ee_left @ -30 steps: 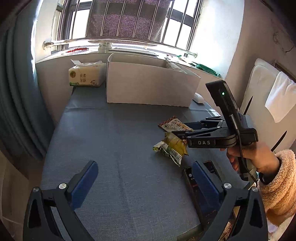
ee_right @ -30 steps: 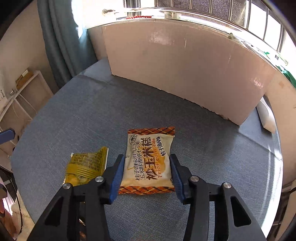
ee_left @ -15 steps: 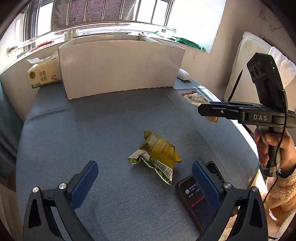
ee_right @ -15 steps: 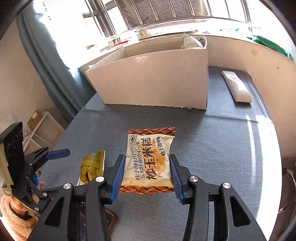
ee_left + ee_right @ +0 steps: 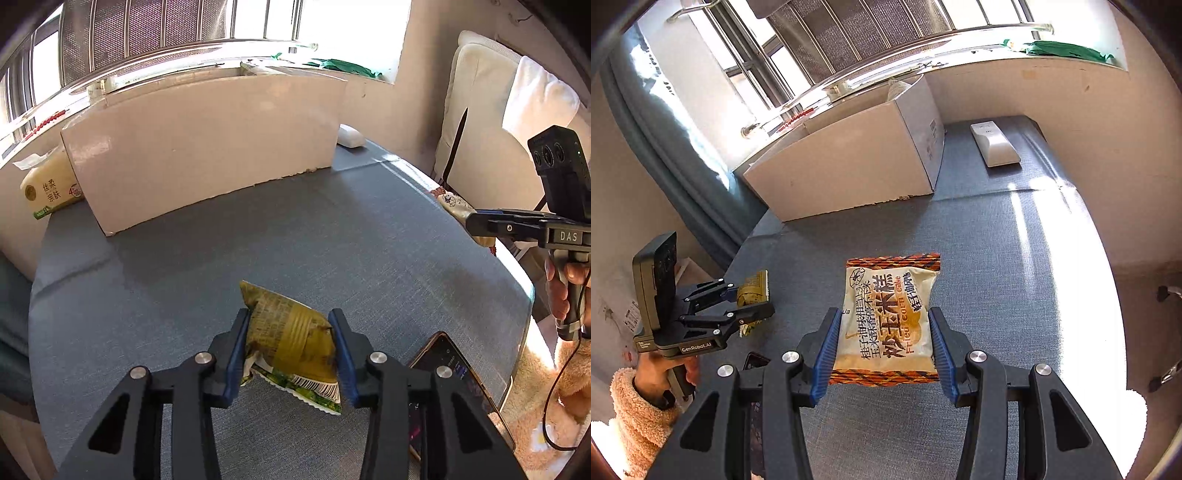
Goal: Organize snacks
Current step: 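Carry both held packs over the white box and release them inside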
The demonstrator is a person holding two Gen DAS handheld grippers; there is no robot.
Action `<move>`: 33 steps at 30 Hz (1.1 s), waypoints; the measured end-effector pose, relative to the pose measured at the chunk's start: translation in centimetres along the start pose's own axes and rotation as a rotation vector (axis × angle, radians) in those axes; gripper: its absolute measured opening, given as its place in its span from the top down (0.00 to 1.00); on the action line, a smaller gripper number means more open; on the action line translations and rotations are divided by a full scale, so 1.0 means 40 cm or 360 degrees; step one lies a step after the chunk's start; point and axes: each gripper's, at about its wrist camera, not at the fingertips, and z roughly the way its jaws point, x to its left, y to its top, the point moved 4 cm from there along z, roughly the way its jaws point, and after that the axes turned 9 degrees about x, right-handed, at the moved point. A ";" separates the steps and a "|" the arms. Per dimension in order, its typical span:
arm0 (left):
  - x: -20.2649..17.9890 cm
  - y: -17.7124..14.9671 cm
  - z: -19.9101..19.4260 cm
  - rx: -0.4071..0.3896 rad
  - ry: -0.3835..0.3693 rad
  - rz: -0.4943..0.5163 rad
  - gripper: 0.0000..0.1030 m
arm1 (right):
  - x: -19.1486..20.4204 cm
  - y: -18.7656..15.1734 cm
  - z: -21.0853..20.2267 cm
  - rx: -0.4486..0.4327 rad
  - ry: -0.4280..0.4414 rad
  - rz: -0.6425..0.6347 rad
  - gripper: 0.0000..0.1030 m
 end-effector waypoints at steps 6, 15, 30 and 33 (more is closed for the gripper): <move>0.099 0.016 -0.120 -0.0204 -0.0037 -0.0199 0.55 | 0.011 0.043 0.000 -0.0030 0.0064 -0.0021 0.51; 0.206 0.225 -0.250 -0.0469 0.0019 -0.0255 0.55 | 0.099 0.265 -0.027 -0.0141 0.0034 -0.0207 0.51; 0.400 0.583 -0.014 -0.0217 0.0168 -0.0377 0.00 | 0.146 0.735 0.188 -0.0081 -0.0039 -0.0191 0.00; 0.405 0.562 -0.030 -0.0258 0.0167 -0.0404 0.00 | 0.151 0.727 0.174 -0.0069 -0.0032 -0.0229 0.00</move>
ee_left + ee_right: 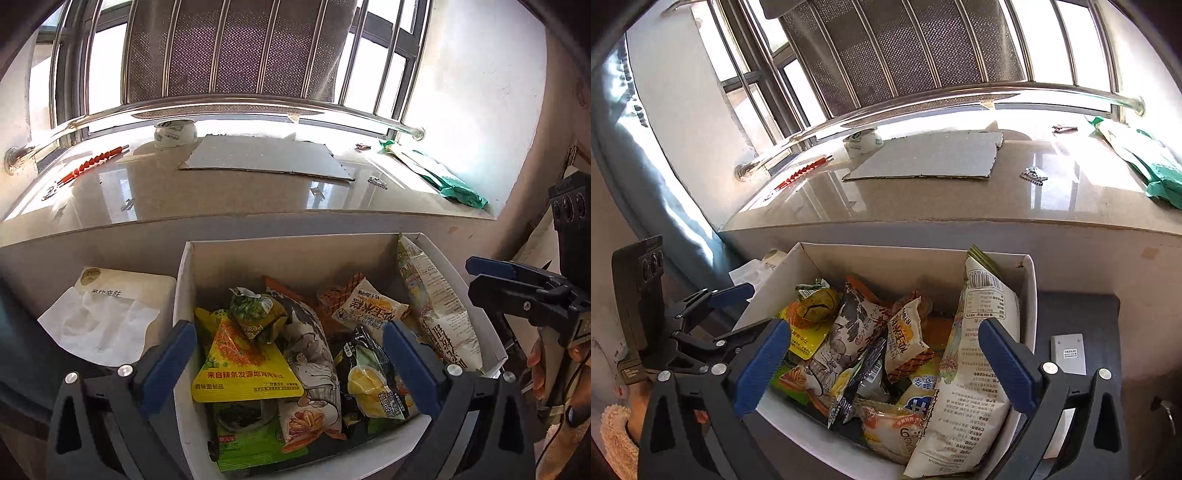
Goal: Organize snacks
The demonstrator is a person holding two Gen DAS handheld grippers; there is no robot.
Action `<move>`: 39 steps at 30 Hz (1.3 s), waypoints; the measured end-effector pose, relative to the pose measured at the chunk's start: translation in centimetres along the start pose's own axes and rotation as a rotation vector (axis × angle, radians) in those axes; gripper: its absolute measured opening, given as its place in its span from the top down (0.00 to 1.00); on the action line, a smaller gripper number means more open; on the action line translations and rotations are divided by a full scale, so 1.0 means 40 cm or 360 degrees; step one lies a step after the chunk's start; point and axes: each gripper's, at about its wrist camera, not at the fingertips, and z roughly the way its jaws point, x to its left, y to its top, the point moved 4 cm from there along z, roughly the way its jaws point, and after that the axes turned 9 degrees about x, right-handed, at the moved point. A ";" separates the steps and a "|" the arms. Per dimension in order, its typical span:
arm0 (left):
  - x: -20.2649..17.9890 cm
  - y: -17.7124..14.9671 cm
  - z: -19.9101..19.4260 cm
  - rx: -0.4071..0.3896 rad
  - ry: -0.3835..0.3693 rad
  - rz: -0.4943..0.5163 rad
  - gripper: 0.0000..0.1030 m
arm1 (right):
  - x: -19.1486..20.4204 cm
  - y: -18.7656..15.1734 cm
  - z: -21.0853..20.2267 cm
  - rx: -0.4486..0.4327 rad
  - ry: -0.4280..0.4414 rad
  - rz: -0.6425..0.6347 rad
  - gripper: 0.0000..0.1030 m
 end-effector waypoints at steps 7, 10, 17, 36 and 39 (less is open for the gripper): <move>0.013 -0.071 -0.103 -0.0098 0.0087 0.0020 0.00 | 0.005 -0.071 -0.090 -0.0041 -0.0111 -0.0162 0.00; 0.013 -0.152 -0.169 -0.0135 0.0114 0.0020 0.00 | -0.003 -0.149 -0.152 -0.0035 -0.0138 -0.0225 0.00; -0.002 -0.467 -0.274 -0.0088 0.0158 -0.0033 0.00 | -0.042 -0.439 -0.235 0.0055 -0.0173 -0.0215 0.00; -0.079 -0.898 -0.248 0.0002 0.0418 -0.0111 0.00 | -0.069 -0.941 -0.246 -0.0051 -0.0365 -0.0024 0.00; -0.063 -0.885 -0.231 0.0027 0.0410 -0.0123 0.00 | -0.072 -0.940 -0.236 -0.0044 -0.0451 -0.0065 0.00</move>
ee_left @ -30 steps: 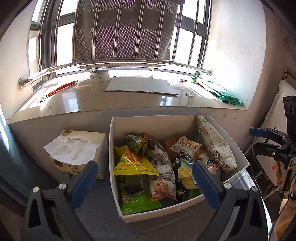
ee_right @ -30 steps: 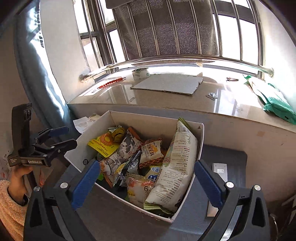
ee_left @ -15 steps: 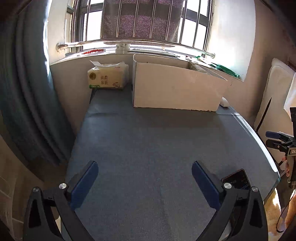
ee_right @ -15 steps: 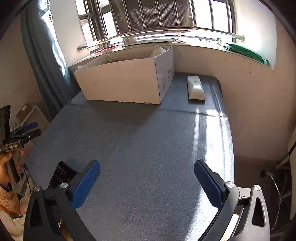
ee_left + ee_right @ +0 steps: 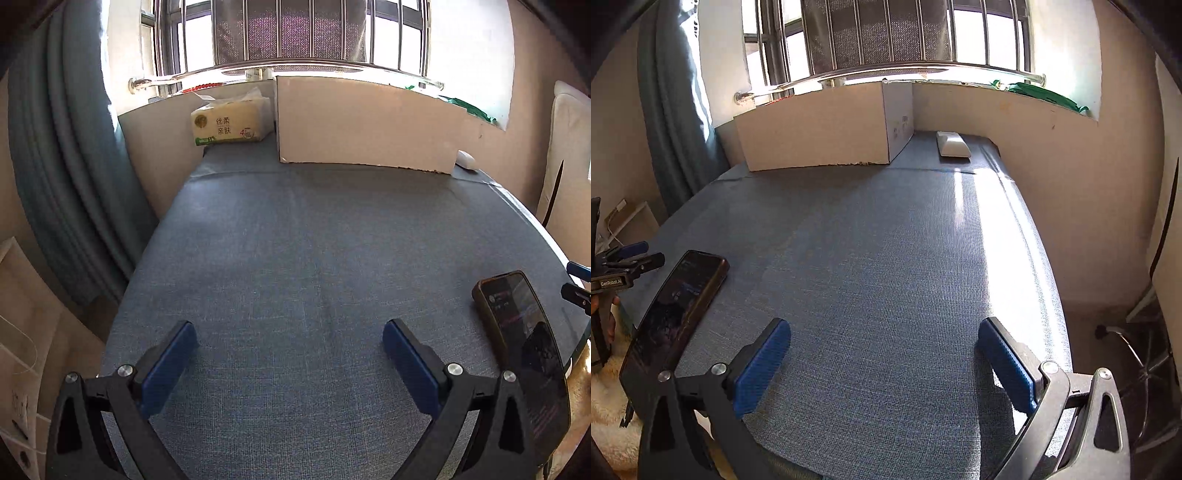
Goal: Organize snacks
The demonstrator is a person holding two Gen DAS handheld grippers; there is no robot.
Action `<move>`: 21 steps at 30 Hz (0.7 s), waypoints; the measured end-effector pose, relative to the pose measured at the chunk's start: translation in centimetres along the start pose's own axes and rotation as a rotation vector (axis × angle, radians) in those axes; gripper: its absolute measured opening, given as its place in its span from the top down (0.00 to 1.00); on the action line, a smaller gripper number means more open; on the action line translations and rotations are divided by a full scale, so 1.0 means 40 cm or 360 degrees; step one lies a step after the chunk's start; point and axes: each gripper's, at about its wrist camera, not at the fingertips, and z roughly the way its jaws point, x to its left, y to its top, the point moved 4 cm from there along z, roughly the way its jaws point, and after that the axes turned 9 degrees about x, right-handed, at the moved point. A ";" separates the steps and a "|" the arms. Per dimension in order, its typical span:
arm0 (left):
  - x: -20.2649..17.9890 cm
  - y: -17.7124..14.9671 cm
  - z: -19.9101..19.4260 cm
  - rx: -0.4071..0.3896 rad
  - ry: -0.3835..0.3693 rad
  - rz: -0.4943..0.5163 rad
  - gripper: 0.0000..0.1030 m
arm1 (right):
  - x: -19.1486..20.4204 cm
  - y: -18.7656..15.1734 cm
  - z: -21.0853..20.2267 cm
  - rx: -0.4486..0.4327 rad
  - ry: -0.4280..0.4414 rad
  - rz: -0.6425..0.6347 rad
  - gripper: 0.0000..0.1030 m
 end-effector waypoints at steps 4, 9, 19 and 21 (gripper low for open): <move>0.007 0.006 0.013 -0.0012 -0.0021 0.0040 0.00 | -0.006 0.009 0.019 -0.0005 -0.0116 -0.0023 0.00; 0.011 0.010 0.022 -0.0057 -0.0056 0.0081 0.00 | -0.009 0.019 0.025 -0.0017 -0.0129 -0.0003 0.00; 0.010 0.005 0.022 -0.0091 -0.0051 0.0080 0.00 | -0.007 0.019 0.022 -0.0031 -0.0135 0.0002 0.00; 0.011 0.006 0.021 -0.0091 -0.0051 0.0080 0.00 | -0.007 0.020 0.022 -0.0032 -0.0134 0.0002 0.00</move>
